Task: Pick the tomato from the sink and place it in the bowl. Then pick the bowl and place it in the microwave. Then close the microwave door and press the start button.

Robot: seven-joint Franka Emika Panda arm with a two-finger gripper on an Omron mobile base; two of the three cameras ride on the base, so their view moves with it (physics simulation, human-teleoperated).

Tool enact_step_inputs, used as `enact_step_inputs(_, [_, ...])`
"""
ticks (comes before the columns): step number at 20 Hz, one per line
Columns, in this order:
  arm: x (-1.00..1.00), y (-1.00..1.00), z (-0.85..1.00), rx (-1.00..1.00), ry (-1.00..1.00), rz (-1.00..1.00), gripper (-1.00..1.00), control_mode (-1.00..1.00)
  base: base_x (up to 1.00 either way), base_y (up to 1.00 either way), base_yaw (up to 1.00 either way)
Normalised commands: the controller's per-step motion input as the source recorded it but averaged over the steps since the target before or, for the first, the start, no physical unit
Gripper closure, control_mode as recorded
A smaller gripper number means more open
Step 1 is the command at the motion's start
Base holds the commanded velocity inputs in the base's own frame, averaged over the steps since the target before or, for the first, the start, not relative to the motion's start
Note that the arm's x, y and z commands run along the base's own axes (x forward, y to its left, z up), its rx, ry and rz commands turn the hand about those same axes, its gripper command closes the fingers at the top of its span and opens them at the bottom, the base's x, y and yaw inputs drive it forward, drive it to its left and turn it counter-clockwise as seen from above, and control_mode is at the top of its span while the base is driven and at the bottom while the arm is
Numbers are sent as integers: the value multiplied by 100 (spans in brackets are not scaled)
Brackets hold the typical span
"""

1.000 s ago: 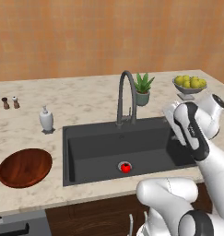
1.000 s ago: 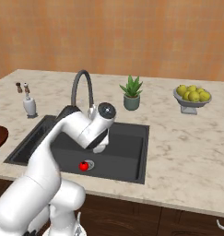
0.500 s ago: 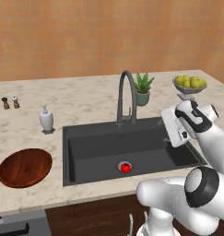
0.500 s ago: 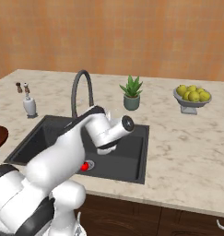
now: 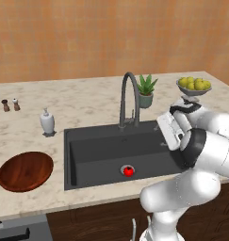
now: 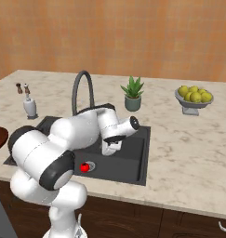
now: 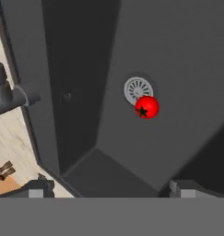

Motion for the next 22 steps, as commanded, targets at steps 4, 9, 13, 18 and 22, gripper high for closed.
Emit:
enact_step_inputs(4, [30, 6, -54, 2, 5, 30, -100, -100, 0, 0, 0])
enact_step_inputs(9, [22, 19, -49, 0, 10, 9, -100, -100, 0, 0, 0])
enact_step_inputs(13, [12, 30, -59, 4, 15, 1, -100, -100, 0, 0, 0])
enact_step_inputs(18, [1, 35, -58, 13, 17, 0, -100, -100, 0, 0, 0])
enact_step_inputs(22, [2, 26, -40, 6, 14, 0, -100, -100, 0, 0, 0])
